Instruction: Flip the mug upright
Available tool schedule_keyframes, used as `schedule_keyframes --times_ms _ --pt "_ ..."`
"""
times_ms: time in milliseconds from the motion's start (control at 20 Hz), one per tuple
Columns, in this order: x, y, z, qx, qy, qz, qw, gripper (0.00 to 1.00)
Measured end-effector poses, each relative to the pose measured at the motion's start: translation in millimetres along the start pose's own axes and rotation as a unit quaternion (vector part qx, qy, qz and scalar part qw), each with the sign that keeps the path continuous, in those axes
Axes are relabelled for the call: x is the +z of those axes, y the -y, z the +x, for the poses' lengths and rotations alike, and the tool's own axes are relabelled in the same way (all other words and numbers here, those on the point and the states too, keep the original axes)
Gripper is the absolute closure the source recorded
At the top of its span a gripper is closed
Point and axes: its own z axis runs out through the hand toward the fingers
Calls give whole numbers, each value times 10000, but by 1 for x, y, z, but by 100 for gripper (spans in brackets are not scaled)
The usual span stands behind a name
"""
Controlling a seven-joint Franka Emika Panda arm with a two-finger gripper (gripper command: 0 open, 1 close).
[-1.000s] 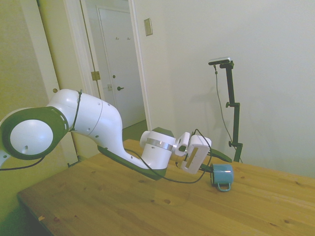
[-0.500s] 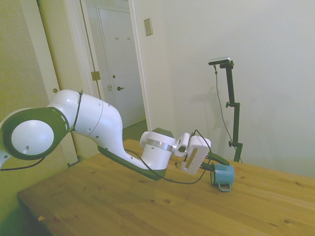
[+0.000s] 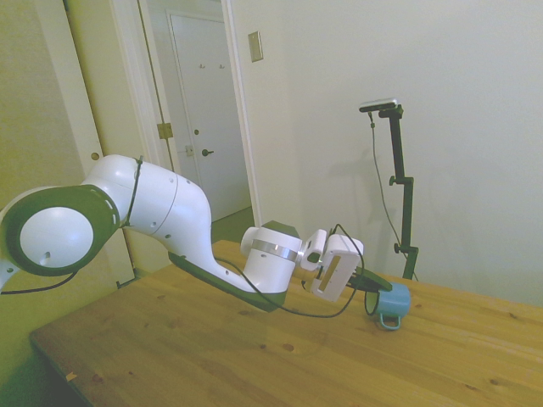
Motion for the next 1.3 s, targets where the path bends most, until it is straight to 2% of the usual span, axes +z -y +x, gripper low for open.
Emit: schedule_keyframes --times_ms 250,400,500,650,850,1000,1150,1300 --pt "-1 -6 9 93 -18 11 10000 100" --pt "-15 -23 37 406 -19 199 9990 100" --pt "-34 -42 59 706 124 504 9962 100" --pt "-67 -72 75 935 515 1176 9873 100" --pt "-92 -94 67 1109 1215 1883 9682 100" --pt "-99 -90 45 1186 1807 2225 9507 100" --pt "-106 -77 30 1249 2342 2567 9293 100" --pt "-110 -64 36 1359 2700 2999 9048 100"
